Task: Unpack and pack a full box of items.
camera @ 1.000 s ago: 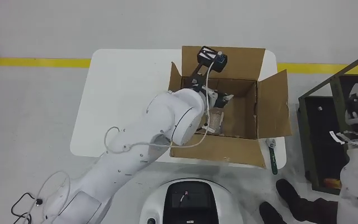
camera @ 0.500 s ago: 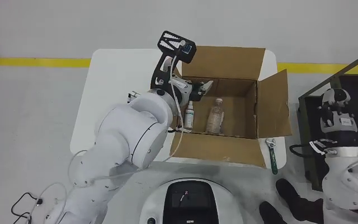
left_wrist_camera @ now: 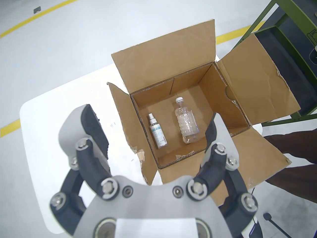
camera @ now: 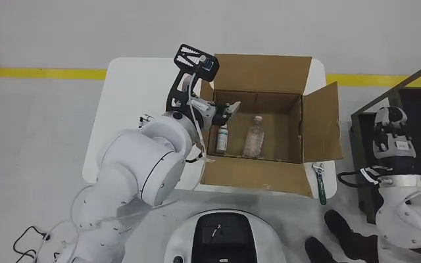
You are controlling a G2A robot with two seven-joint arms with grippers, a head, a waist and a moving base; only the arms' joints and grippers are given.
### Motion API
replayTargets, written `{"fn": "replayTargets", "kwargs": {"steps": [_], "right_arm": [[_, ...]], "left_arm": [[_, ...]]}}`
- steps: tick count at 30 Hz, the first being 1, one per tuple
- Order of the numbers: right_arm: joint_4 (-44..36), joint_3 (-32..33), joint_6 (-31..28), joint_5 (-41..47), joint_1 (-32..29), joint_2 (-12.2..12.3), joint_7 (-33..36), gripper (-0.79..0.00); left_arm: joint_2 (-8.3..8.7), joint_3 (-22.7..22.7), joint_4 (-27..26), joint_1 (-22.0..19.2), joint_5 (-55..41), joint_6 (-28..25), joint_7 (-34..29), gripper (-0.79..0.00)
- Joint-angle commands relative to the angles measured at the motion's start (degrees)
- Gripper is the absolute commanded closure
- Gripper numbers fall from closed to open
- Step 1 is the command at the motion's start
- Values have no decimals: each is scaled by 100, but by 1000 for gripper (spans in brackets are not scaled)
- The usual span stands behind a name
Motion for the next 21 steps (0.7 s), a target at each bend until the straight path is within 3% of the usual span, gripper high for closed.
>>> {"fn": "replayTargets", "kwargs": {"steps": [1, 13, 21], "right_arm": [[0, 0, 0, 0, 0, 0, 0, 0], [18, 9, -63, -88, -24, 1, -39, 0], [181, 190, -520, -199, -528, 10, 266, 0]], "left_arm": [[0, 0, 0, 0, 0, 0, 0, -785], [0, 0, 0, 0, 0, 0, 0, -785], [0, 0, 0, 0, 0, 0, 0, -785]]}}
